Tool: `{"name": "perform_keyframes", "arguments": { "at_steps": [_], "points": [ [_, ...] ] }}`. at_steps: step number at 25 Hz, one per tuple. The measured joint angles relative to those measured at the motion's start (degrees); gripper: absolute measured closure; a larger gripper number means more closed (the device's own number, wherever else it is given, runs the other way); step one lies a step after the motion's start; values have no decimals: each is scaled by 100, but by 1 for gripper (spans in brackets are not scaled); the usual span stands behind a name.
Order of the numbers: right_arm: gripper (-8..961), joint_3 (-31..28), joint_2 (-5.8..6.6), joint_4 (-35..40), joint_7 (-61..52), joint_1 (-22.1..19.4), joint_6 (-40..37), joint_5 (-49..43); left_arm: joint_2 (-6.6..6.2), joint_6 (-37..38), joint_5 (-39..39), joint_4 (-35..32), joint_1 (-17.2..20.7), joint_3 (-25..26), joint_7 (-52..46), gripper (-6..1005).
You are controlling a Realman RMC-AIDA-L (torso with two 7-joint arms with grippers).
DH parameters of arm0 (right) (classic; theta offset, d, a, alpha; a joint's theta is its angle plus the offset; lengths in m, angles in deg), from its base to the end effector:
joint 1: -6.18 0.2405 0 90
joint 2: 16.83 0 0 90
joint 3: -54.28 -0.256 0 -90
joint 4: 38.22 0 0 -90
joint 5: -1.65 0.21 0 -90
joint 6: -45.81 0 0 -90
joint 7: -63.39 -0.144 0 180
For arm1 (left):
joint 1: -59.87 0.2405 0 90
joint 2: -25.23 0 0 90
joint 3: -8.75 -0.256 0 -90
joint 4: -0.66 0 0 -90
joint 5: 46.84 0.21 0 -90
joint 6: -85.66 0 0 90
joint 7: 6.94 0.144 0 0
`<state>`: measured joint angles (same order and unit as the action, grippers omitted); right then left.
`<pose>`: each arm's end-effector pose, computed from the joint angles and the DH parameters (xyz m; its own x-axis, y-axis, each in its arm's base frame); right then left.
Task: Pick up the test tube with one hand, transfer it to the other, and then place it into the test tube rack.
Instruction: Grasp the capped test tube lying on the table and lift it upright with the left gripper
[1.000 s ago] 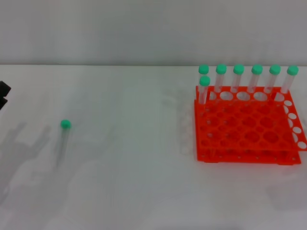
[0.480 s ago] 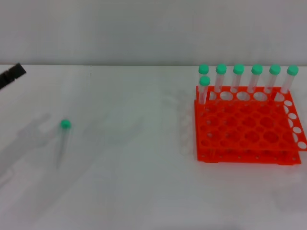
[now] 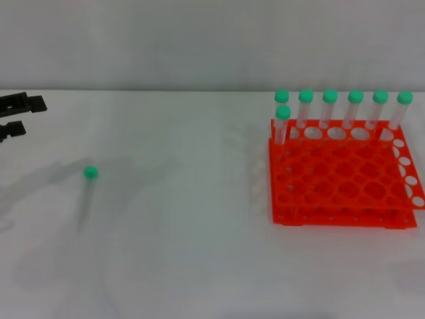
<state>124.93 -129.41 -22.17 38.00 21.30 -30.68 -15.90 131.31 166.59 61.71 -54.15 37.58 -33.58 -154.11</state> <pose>0.3615 0.3034 0.0895 0.6926 0.2325 -0.6828 -0.6672 -0.1531 -0.7289 -0.3078 0.3533 0.1516 0.0660 0.7372 0.6725 0.9916 -0.1239 0.0384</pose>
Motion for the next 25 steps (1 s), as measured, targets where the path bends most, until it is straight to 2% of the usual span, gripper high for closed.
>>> {"name": "perform_keyframes", "arguments": {
  "at_steps": [3,7,9,11,15,18,25],
  "points": [
    [79,-195,64,32,-5,37,0,-5,-203,272,484,43,-279,4,-768,119],
    [78,-430,136,96,9,101,33,26,-533,921,1324,175,-883,3,-1717,120],
    [78,-616,136,91,131,189,58,9,-643,1245,1829,323,-1229,2,-1939,120],
    [78,-718,132,56,310,286,74,-17,-691,1492,2442,512,-1573,-1,-2073,121],
    [78,-704,120,84,470,335,92,-26,-651,1729,3308,833,-2005,-15,-2142,121],
    [78,-697,114,88,481,338,96,-27,-554,1762,3792,981,-2240,-39,-2133,121],
    [79,-691,27,71,487,286,96,-36,-185,1661,4470,1064,-2324,-39,-2121,122]
  ]
}}
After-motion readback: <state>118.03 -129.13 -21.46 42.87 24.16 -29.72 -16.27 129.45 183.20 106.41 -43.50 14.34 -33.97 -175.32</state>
